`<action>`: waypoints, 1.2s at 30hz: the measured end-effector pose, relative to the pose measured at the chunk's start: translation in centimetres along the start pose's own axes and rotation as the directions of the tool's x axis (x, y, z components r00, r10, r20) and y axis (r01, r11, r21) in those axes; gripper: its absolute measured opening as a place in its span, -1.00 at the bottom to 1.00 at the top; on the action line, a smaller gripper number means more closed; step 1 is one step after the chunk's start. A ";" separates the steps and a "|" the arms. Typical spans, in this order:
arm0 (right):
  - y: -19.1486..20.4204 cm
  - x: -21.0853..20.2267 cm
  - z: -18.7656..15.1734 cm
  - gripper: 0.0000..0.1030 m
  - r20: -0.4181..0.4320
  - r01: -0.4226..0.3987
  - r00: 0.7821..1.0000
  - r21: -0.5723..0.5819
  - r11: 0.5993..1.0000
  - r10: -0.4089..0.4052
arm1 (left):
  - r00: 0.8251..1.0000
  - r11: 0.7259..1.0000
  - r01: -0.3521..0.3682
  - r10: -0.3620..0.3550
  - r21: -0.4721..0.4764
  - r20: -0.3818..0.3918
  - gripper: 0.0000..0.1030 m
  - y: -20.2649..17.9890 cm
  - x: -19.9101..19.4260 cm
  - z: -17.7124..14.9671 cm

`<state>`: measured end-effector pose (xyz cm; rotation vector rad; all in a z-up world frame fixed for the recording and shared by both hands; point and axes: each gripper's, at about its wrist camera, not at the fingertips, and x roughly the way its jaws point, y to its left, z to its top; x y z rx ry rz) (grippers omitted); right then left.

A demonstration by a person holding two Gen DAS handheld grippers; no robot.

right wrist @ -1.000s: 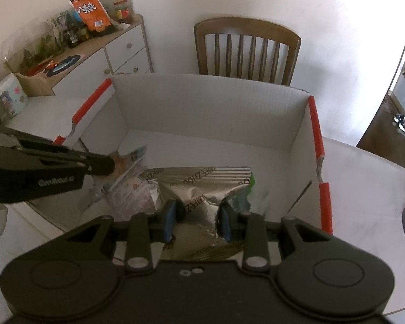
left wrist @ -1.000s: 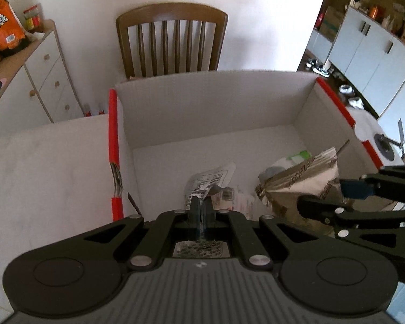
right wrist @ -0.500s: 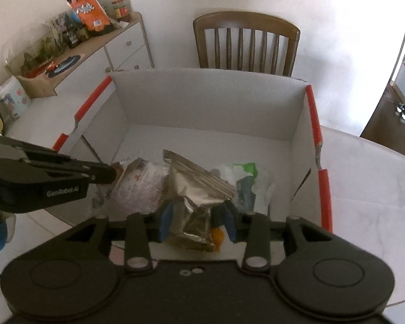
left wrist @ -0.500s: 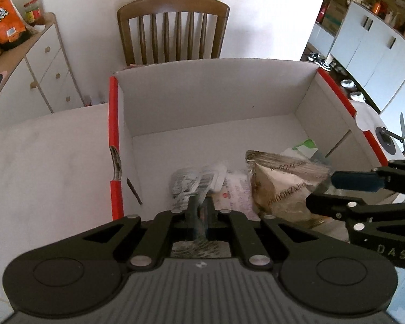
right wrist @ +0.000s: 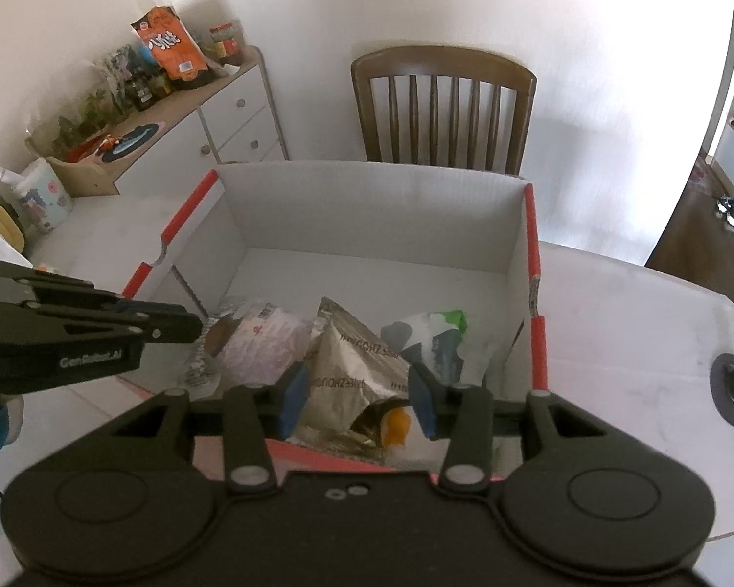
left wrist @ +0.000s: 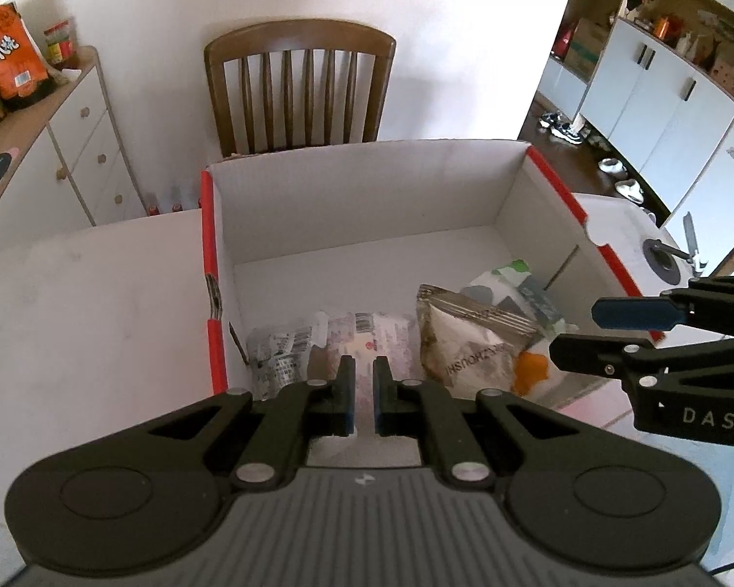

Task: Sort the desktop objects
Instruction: 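Withdraw both open tools from the box toward the glass tabletop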

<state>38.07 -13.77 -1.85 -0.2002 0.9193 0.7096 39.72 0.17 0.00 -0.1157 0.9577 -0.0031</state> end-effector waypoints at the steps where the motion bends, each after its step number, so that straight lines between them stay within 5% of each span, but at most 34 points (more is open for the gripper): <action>1: 0.1 -0.2 0.0 -0.13 0.001 0.001 1.000 -0.004 1.000 -0.001 | 1.000 1.000 0.003 -0.003 -0.002 -0.001 -0.90 -0.1 -0.3 0.0; 36: 3.2 -9.7 -5.2 0.08 0.087 -0.015 0.996 -0.088 0.996 0.022 | 0.994 0.998 0.064 -0.063 -0.014 0.094 -0.90 -1.4 -10.8 -7.9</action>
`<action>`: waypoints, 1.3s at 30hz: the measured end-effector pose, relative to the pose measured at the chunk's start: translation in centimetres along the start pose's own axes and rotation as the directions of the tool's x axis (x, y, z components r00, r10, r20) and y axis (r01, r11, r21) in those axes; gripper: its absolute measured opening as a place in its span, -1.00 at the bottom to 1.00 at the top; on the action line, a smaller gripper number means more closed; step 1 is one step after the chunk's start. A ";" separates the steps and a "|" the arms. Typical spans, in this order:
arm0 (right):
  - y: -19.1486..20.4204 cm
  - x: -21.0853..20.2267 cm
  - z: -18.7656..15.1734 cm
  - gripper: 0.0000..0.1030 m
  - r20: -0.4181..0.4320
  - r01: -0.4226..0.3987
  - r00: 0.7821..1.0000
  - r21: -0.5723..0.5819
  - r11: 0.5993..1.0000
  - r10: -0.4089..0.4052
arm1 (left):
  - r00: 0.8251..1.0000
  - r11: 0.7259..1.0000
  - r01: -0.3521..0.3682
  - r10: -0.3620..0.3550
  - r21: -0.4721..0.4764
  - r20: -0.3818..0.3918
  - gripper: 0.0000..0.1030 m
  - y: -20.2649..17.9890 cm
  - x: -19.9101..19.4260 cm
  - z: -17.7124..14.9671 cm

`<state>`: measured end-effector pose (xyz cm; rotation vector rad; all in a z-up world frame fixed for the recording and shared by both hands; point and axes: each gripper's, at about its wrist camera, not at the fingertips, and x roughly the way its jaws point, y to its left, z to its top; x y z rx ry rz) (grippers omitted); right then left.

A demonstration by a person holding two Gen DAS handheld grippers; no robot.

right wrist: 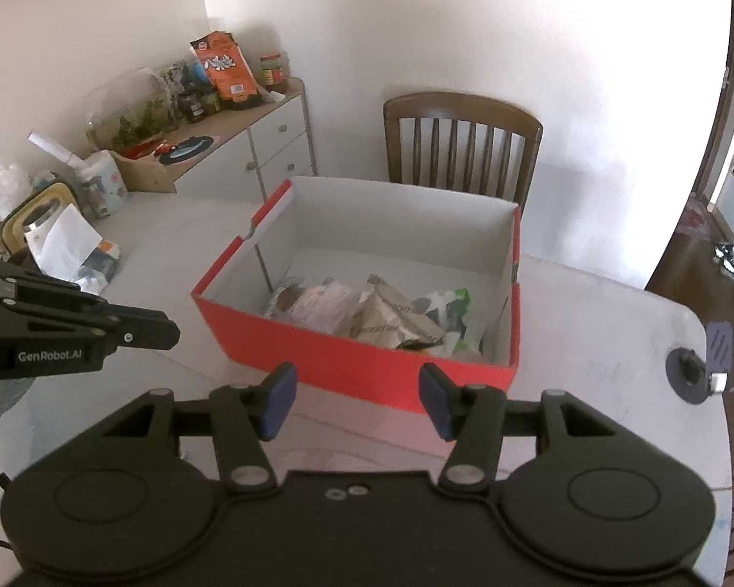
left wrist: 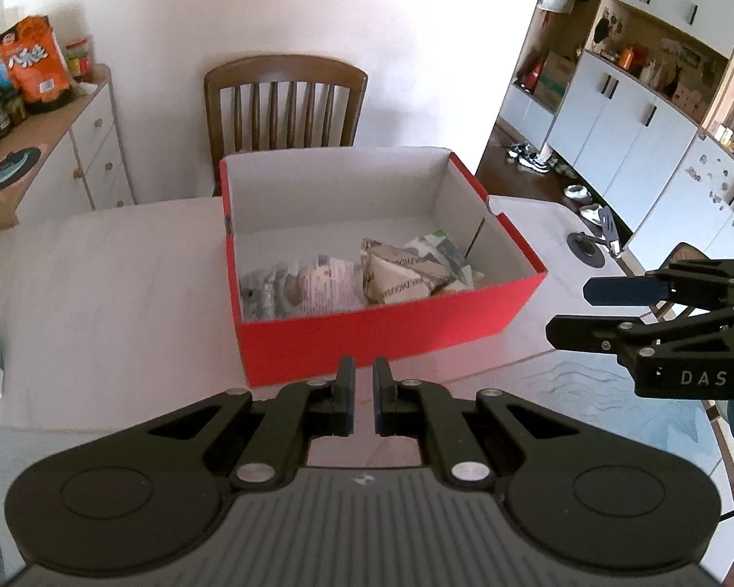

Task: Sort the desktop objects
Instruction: 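Withdraw both open tools from the box toward the glass tabletop, then reach the left tool to the white USB cable while the right reaches the hamster toy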

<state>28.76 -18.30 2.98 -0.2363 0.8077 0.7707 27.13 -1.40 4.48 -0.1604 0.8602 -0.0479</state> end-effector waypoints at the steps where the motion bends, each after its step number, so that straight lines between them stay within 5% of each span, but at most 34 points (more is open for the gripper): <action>1: 0.2 -0.2 -0.2 0.08 -0.001 -0.002 1.000 0.001 1.000 0.002 | 1.000 1.000 0.005 -0.005 -0.005 0.000 -0.90 0.1 -0.2 -0.3; 17: 2.6 -1.9 -4.0 0.16 -0.008 0.001 1.000 0.021 1.000 -0.001 | 0.999 0.999 0.032 -0.032 0.001 -0.012 -0.88 1.2 -2.3 -5.2; 20: 2.8 -1.8 -5.0 0.19 -0.015 0.006 1.000 0.030 1.000 -0.006 | 0.999 1.000 0.031 -0.031 0.005 -0.011 -0.39 1.6 -2.6 -6.3; 22: 3.1 -1.8 -5.7 0.20 -0.013 0.005 1.000 0.040 0.999 -0.005 | 0.999 0.999 0.036 -0.036 0.005 -0.011 0.53 1.8 -2.7 -7.0; 26: 3.3 -1.7 -6.7 0.22 -0.027 0.011 1.000 0.056 0.998 -0.010 | 0.999 0.999 0.040 -0.040 0.024 -0.009 0.53 2.0 -3.1 -8.1; 32: 3.5 -1.3 -8.2 0.23 -0.044 0.028 0.999 0.084 0.996 -0.025 | 0.999 0.999 0.032 -0.031 0.026 -0.016 0.74 2.7 -3.1 -9.9; 35: 3.5 -1.1 -8.8 0.23 -0.051 0.036 0.998 0.087 0.996 -0.032 | 1.000 1.000 0.013 -0.013 0.020 -0.020 0.99 3.2 -2.8 -10.8; 39: 3.5 -0.9 -9.5 0.24 -0.052 0.031 0.998 0.097 0.995 -0.026 | 0.999 1.000 0.014 -0.014 0.011 -0.029 1.00 4.0 -2.5 -11.9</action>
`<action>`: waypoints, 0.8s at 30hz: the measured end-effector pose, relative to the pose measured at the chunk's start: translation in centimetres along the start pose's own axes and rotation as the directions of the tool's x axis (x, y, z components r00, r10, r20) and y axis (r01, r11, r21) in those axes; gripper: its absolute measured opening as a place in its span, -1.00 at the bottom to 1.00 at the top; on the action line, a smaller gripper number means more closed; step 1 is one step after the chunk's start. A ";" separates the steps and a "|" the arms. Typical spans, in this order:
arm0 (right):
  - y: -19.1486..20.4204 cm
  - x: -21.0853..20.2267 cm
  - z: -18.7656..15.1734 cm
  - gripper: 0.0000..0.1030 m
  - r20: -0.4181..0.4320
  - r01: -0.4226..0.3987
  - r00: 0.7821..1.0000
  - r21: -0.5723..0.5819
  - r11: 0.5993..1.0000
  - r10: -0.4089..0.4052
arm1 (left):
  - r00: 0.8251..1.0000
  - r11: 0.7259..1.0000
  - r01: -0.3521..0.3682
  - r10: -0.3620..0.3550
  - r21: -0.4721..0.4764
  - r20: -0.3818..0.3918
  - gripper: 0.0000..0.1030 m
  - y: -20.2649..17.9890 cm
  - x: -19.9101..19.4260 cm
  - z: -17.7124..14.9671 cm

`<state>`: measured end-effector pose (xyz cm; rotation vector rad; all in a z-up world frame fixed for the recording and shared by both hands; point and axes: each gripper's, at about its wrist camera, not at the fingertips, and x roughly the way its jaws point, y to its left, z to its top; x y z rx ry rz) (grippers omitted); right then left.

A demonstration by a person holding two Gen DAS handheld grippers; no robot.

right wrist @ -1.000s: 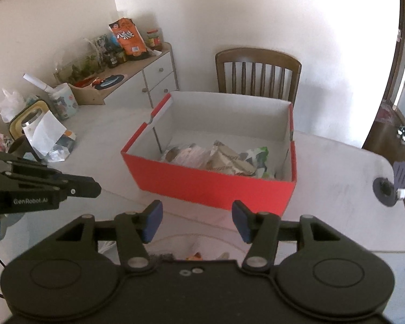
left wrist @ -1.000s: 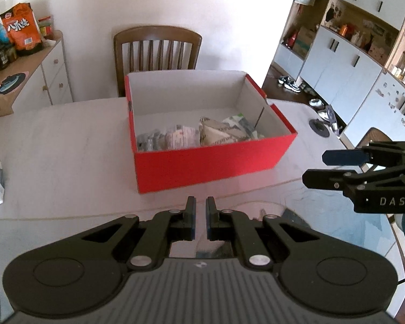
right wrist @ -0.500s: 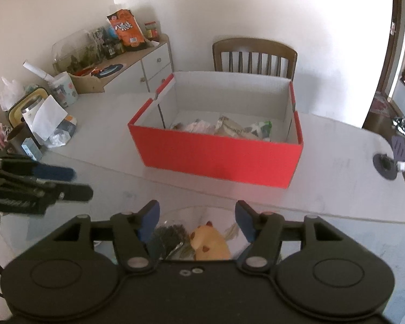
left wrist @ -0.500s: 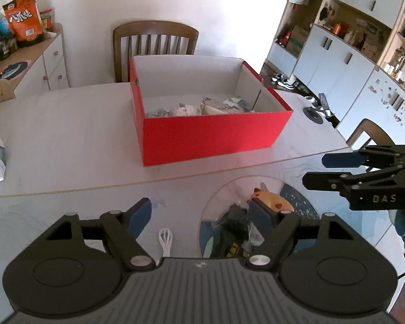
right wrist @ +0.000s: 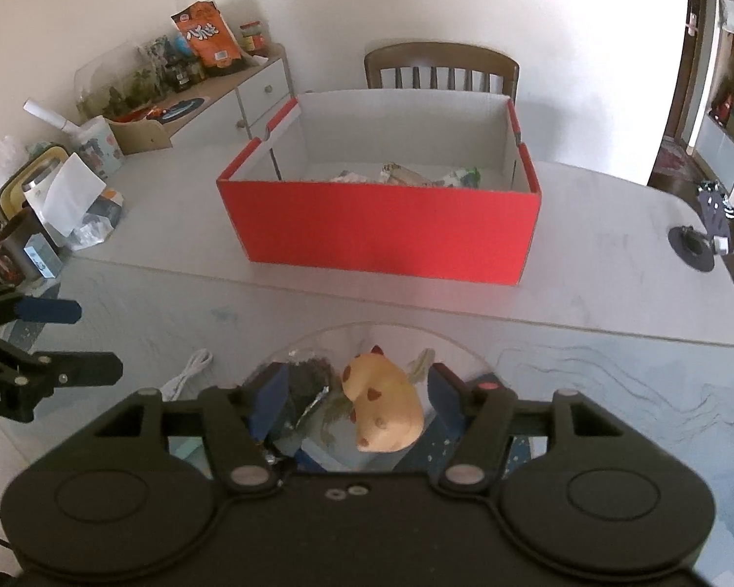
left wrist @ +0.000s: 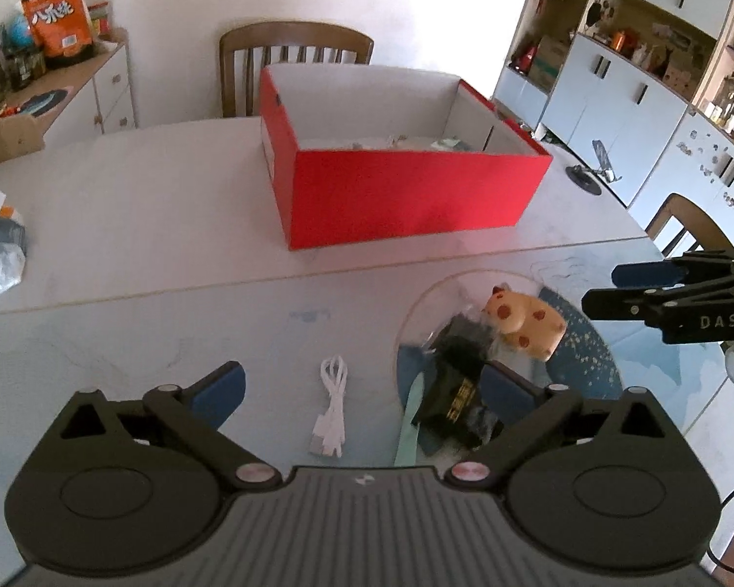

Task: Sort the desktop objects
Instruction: 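Reach the left tool to the white USB cable while the right reaches the hamster toy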

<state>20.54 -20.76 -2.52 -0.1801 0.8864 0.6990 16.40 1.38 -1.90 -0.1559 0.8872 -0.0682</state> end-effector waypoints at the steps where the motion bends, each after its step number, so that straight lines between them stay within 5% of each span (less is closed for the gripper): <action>1: 0.0 0.0 -0.2 0.24 0.001 -0.001 1.000 -0.004 1.000 0.001 | 1.000 1.000 -0.002 0.002 -0.005 -0.003 1.00 0.1 0.1 -0.3; 24: -1.7 2.9 -3.3 0.37 -0.046 0.053 0.998 0.020 0.998 -0.052 | 0.997 0.997 -0.067 0.065 -0.045 -0.041 1.00 1.7 3.7 -3.8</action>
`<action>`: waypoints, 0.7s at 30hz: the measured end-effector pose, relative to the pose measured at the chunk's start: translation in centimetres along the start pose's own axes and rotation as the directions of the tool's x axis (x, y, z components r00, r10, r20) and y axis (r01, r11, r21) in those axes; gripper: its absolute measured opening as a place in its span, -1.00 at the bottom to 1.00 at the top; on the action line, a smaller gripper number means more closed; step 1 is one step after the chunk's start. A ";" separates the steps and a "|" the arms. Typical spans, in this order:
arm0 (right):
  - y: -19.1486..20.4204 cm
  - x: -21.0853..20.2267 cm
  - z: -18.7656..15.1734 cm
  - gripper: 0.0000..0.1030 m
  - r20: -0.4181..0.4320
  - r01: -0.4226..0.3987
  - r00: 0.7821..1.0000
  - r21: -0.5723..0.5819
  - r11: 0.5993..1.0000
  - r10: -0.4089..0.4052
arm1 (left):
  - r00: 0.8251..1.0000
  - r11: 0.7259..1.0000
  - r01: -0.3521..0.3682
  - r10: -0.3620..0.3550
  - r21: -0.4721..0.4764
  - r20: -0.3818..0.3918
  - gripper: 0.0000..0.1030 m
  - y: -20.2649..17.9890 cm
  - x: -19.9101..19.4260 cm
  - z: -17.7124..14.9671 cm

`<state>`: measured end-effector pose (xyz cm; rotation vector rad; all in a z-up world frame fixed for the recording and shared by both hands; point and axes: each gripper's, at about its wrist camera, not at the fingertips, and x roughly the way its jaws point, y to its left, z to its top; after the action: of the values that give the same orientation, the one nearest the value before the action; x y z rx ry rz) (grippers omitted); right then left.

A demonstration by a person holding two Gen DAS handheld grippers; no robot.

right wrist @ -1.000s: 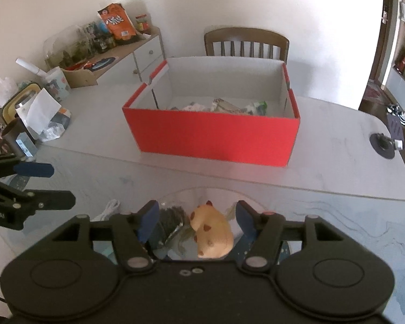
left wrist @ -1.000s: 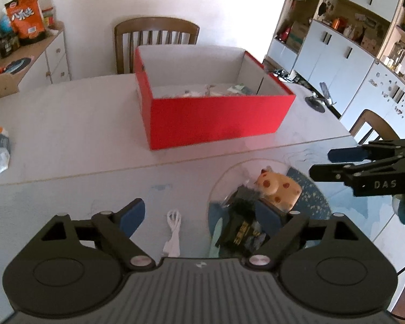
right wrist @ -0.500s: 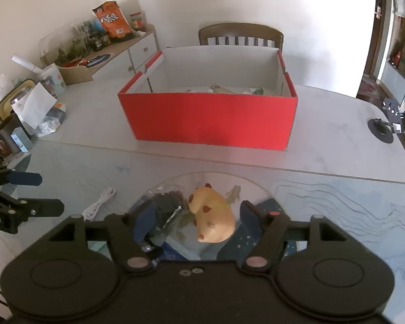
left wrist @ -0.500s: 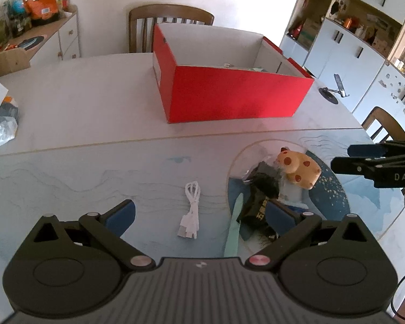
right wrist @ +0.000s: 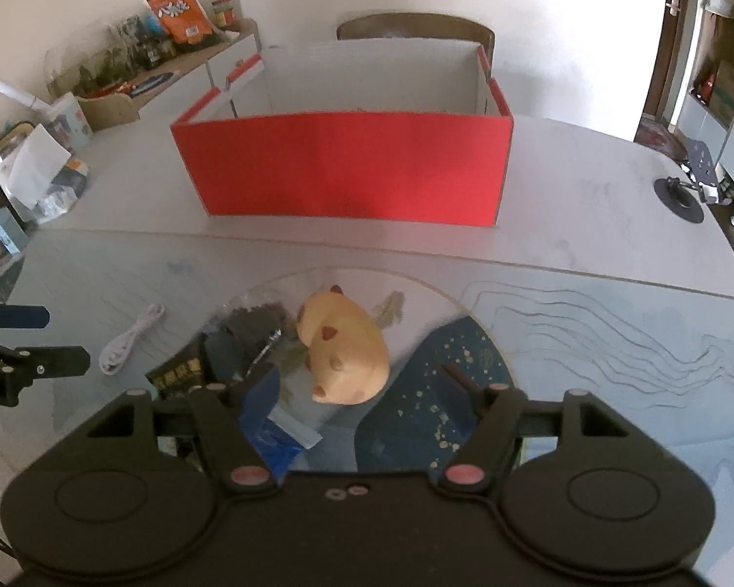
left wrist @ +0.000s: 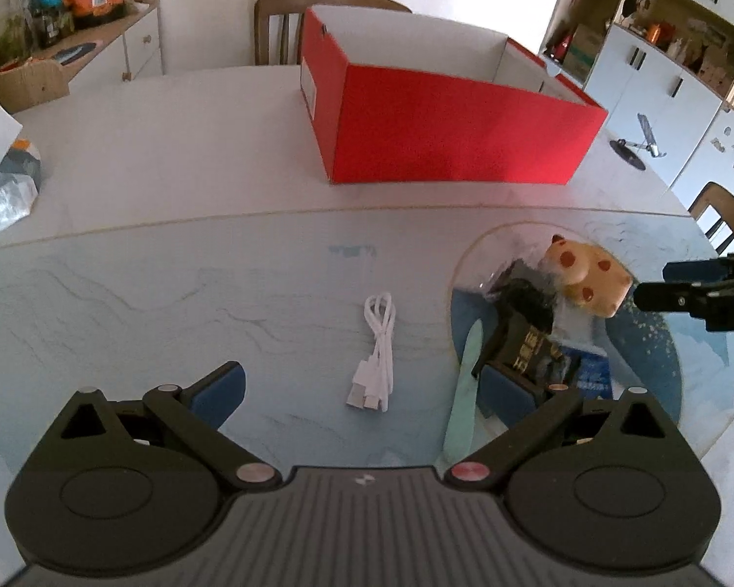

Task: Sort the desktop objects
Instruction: 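Reach the left tool to the white USB cable while the right reaches the hamster toy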

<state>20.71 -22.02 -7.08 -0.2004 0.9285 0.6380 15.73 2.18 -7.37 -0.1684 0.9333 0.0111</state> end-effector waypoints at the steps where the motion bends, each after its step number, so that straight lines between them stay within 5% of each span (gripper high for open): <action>1: 0.0 0.2 0.0 0.37 -0.001 0.000 1.000 -0.004 1.000 0.000 | 1.000 1.000 -0.002 0.002 -0.002 -0.004 1.00 0.0 0.3 -0.1; 21: -0.4 5.1 1.2 0.37 -0.066 -0.039 0.997 -0.063 0.997 0.035 | 0.995 0.994 -0.097 0.097 0.049 0.001 0.98 0.0 3.8 -1.0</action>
<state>23.98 -19.68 -10.42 -0.2632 0.9763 0.6997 17.16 1.76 -10.97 -0.0778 0.9411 0.0778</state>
